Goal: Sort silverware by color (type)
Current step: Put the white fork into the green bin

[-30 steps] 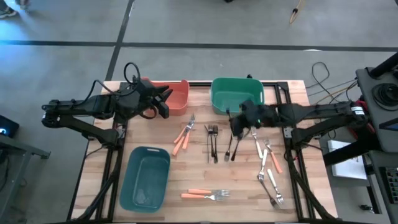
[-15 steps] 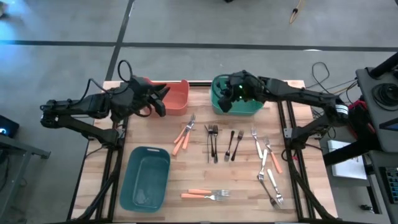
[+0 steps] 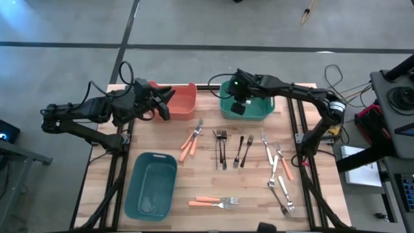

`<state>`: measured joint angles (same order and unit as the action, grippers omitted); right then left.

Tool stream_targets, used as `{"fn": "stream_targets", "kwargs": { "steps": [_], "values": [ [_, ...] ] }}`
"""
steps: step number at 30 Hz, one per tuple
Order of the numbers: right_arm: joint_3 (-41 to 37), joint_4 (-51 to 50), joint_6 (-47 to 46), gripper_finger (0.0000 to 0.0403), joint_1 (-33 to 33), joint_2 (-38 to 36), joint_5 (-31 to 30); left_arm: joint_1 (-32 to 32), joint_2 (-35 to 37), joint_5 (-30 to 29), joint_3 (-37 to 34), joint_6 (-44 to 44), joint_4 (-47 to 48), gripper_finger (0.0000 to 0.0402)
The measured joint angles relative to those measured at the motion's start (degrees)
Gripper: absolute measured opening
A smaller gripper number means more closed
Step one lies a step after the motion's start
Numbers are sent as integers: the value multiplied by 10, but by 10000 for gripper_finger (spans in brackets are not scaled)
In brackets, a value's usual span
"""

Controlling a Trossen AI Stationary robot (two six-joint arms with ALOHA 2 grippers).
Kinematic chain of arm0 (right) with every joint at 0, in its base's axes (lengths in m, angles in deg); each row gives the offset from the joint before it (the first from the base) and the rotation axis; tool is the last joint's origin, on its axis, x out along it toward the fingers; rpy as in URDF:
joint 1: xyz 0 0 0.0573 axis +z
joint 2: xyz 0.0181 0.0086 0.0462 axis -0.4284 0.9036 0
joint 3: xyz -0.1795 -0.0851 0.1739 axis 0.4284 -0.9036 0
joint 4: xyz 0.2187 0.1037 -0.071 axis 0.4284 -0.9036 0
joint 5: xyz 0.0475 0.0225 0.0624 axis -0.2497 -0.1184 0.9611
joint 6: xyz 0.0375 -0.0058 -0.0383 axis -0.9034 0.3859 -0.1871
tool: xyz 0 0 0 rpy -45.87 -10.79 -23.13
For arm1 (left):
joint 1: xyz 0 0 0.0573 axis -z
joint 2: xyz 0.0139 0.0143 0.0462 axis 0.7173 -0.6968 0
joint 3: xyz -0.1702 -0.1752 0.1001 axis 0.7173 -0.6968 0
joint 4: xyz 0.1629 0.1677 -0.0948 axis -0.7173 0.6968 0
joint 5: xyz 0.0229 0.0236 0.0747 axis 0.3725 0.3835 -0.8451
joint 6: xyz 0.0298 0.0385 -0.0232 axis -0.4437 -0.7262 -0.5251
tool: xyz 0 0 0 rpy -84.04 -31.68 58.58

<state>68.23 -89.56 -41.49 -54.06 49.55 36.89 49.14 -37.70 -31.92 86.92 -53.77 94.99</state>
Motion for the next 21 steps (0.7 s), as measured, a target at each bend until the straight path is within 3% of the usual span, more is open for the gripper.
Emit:
{"fn": "stream_targets", "kwargs": {
  "steps": [7, 21],
  "values": [
    [0, -52, 113, 24, -44, 51, 0, 1, 0, 18, 0, 14, 1, 84],
    [0, -69, 146, 23, -72, 112, 35, 1, 0, 19, 0, 45, 3, 84]
  ]
}}
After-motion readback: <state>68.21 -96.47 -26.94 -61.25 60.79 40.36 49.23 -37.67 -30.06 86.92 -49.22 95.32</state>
